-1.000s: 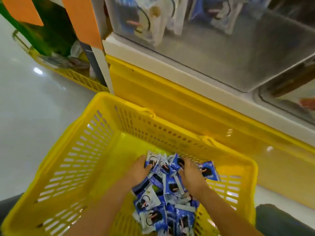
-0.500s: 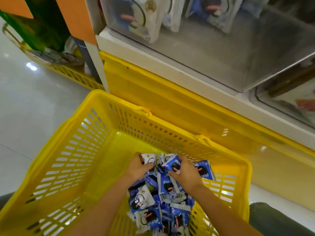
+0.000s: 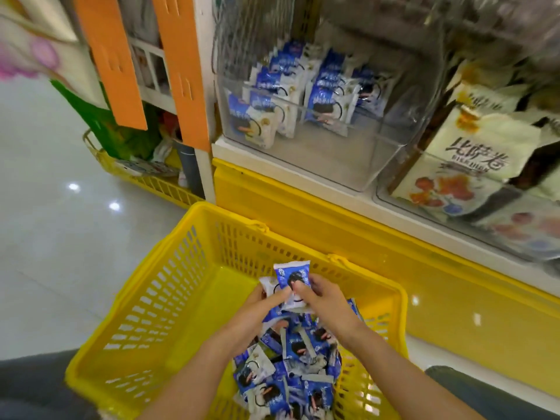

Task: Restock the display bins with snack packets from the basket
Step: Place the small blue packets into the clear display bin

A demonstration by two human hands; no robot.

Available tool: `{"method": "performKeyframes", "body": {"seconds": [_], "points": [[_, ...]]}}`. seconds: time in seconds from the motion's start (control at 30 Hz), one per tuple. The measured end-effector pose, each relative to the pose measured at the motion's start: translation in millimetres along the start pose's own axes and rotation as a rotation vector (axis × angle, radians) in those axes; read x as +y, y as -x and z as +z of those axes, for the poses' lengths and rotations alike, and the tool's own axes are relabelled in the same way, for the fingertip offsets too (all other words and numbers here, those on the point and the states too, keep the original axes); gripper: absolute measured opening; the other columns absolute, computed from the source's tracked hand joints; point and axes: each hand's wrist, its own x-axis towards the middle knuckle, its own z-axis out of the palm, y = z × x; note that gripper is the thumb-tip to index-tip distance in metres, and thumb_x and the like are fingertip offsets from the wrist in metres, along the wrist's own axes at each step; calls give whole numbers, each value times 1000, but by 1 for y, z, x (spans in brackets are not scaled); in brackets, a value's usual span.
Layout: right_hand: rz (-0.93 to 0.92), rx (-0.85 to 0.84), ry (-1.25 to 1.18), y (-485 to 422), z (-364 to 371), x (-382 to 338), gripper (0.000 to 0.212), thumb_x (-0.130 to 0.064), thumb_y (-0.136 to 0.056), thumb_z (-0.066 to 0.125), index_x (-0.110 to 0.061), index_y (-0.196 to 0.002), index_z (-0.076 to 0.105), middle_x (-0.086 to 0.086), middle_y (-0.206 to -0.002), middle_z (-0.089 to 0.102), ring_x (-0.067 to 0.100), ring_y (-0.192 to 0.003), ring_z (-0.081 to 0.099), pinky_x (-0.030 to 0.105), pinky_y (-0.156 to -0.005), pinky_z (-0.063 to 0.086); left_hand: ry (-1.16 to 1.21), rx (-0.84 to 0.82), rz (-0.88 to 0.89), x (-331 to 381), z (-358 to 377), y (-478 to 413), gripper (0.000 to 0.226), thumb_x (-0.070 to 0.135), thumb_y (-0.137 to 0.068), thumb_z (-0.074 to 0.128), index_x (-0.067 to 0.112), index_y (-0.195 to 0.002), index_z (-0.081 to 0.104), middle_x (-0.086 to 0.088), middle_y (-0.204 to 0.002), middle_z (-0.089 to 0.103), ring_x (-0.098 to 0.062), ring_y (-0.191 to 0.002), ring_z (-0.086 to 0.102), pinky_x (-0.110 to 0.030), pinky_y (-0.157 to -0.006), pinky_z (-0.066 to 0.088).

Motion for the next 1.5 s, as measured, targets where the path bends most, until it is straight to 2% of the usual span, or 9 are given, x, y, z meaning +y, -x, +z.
{"method": "performKeyframes", "body": {"seconds": [0.3, 0.47, 0.67, 0.83, 0.97, 1.13, 1.23, 1.37, 1.5], "points": [[-211, 92, -63, 50, -36, -87, 17, -23, -87, 63, -16, -102, 58, -5, -85, 74, 3, -78, 69, 11, -62, 49, -427, -102, 326, 98, 24, 58, 36, 25, -78, 74, 35, -105, 52, 13, -95, 68, -2, -79, 68, -19, -57, 52], [-329, 128, -9, 67, -51, -140, 29, -18, -77, 73, -13, -102, 57, -2, -94, 72, 7, -83, 69, 20, -74, 55, -538, -60, 435, 154, 26, 91, 35, 23, -75, 76, 29, -103, 55, 10, -89, 69, 0, -70, 67, -18, -52, 51], [-389, 104, 24, 71, -47, -184, 31, -16, -81, 69, -13, -107, 54, -2, -103, 69, 6, -91, 67, 21, -81, 54, -437, 49, 542, 189, 31, 114, 33, 25, -74, 76, 30, -96, 53, 10, -90, 67, 0, -67, 66, -18, -51, 51], [-495, 292, -9, 51, -72, -232, 25, -26, -89, 61, -18, -112, 59, -3, -106, 68, 6, -98, 63, 21, -81, 50, -230, 95, 550, 200, 27, 109, 44, 19, -83, 67, 19, -123, 49, 1, -111, 64, -13, -85, 68, -22, -62, 57], [-478, 512, 246, 6, -110, -270, 30, -32, -87, 64, -15, -112, 60, 1, -104, 67, 8, -89, 62, 21, -79, 50, -78, 137, 524, 213, 23, 99, 37, 18, -91, 56, 19, -127, 46, -4, -118, 60, -18, -88, 67, -20, -58, 56], [-363, 539, 458, -43, -122, -281, 32, -29, -76, 75, -10, -98, 62, 3, -85, 64, 10, -70, 58, 19, -59, 45, 28, 124, 555, 227, 20, 88, 22, 18, -93, 54, 28, -112, 48, 3, -105, 61, -16, -87, 67, -22, -56, 57], [-313, 478, 574, -64, -120, -279, 51, -26, -75, 77, -6, -115, 53, 8, -103, 62, 18, -84, 61, 29, -71, 49, 67, 140, 556, 234, 16, 80, 20, 17, -92, 54, 27, -109, 49, 4, -98, 61, -16, -84, 66, -21, -53, 56], [-264, 228, 1174, -80, -120, -274, 46, -19, -81, 70, -12, -121, 50, 10, -112, 58, 19, -89, 52, 28, -76, 42, 80, 175, 559, 240, 9, 72, 21, 17, -91, 55, 27, -109, 50, 3, -100, 61, -17, -83, 66, -21, -51, 55], [-223, 232, 1124, -99, -112, -272, 53, -18, -80, 73, -12, -123, 42, 9, -101, 57, 22, -91, 55, 31, -74, 42, 87, 194, 535, 243, 6, 65, 27, 17, -91, 55, 25, -117, 51, -3, -109, 61, -19, -84, 67, -21, -51, 55]]}}
